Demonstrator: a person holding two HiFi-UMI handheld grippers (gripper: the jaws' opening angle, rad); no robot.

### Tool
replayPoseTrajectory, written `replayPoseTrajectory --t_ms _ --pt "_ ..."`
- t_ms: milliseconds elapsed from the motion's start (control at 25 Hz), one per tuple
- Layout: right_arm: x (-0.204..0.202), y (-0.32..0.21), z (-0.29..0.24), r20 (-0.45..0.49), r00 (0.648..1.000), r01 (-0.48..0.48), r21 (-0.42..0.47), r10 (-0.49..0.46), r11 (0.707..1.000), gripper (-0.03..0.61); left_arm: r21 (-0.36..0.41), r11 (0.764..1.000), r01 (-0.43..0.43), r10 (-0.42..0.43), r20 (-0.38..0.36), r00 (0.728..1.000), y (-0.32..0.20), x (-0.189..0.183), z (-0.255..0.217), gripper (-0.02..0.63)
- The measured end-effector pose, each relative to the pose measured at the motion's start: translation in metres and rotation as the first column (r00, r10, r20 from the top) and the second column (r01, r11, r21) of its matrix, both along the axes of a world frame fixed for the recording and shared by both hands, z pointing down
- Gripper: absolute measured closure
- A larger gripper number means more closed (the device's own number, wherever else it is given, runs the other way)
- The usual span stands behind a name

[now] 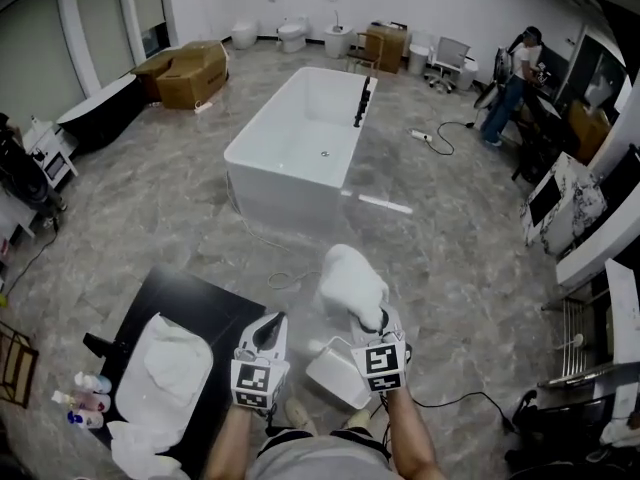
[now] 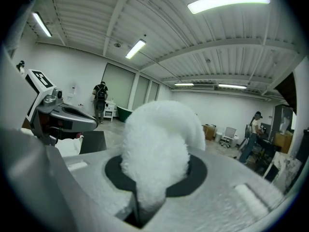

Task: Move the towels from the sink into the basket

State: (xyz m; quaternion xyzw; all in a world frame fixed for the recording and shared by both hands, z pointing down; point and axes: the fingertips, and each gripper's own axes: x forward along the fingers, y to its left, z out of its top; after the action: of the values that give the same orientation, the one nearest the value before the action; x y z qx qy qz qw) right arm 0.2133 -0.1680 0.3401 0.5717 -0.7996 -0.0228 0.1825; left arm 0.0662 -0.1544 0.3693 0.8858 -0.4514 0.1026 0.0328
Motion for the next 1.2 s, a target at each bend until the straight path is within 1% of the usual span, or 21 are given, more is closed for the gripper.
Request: replayPoseTrajectory --t_ms 120,200,360,520,680,920,1200 --pt "0.032 0.012 0.017 0.015 0.999 -0.044 -0.035 0.044 0.998 0.482 -0.012 1.000 -0.025 0.025 -0.014 1.000 0.000 0.029 0.007 0.604" --pt "0.047 0.019 0.032 0.025 0.998 -0.064 -0.062 0.065 0.996 0.482 -0.030 0.999 -0.045 0.045 -0.009 0.999 0.002 0.045 0.017 0.604" --pt "0.061 0.034 0.068 0.042 0.995 -0.081 -0.119 0.086 0.990 0.480 -0.096 0.990 -0.104 0.106 0.012 0.994 0.011 0.072 0.057 0.604" --pt "0.072 0.040 0.111 0.060 0.994 -0.076 -0.181 0.088 0.981 0.480 -0.144 0.982 -0.119 0.123 0.023 0.992 0.011 0.093 0.093 0.604" --pt "0.081 0.043 0.162 0.073 0.993 -0.069 -0.248 0.089 0.966 0.480 -0.195 0.975 -0.111 0.123 0.048 0.991 0.009 0.101 0.137 0.604" --pt "0.097 0.041 0.254 0.087 0.993 -0.051 -0.336 0.084 0.941 0.480 -0.264 0.961 -0.084 0.107 0.073 0.992 0.008 0.108 0.215 0.604" --pt "0.093 0.036 0.374 0.088 0.995 -0.006 -0.413 0.046 0.911 0.480 -0.338 0.939 -0.061 0.093 0.081 0.992 0.010 0.111 0.321 0.604"
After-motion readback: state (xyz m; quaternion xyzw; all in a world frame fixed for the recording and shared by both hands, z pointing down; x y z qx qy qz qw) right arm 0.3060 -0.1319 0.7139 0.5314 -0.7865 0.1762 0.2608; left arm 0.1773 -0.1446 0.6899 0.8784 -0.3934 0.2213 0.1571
